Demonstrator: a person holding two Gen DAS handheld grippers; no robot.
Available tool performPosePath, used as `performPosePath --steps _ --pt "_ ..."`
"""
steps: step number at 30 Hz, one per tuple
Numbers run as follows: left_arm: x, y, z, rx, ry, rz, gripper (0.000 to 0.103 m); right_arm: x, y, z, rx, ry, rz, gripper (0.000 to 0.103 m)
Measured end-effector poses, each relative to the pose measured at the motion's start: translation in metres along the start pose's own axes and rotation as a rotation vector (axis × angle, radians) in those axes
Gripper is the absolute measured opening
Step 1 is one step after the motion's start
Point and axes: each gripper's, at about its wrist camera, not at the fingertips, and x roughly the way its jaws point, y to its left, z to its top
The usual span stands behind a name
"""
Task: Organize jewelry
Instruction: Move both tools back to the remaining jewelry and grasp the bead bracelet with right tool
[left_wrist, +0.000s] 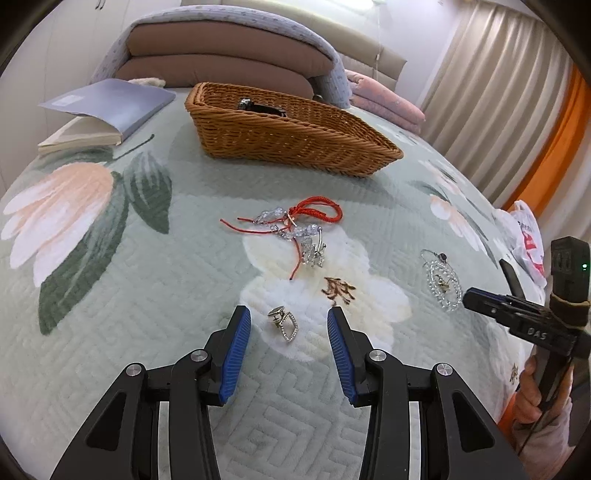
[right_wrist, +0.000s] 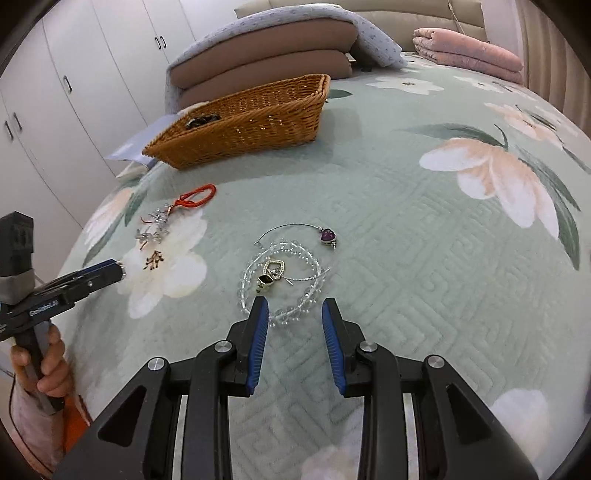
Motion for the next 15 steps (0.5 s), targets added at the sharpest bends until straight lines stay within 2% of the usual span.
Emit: performPosePath --steps 7,8,9,11,12,15 --pt "0.002 -0.003 0.001 0.013 -0.003 0.013 0.045 0.013 0.022 -0.001 -0.103 -0.016 -0.157 0.034" --pt "0.003 -0.004 0.001 0.019 -0.003 0.017 0.045 0.013 0.025 -0.002 -0.127 -0.012 -0.167 0.03" --pt "0.003 -0.006 0.001 0.026 -0.003 0.022 0.045 0.011 0.027 -0.004 -0.151 -0.007 -0.169 0.019" --pt "0.004 -0.007 0.0 0.036 -0.003 0.031 0.045 0.007 0.032 -0.008 -0.187 0.017 -0.165 0.01" --pt "0.004 -0.008 0.0 0.038 -0.004 0.032 0.045 0.004 0.033 -0.01 -0.193 0.029 -0.152 0.01" --pt "0.004 -0.007 0.0 0.032 -0.004 0.025 0.045 -0.007 0.029 -0.016 -0.14 0.075 -0.002 0.01"
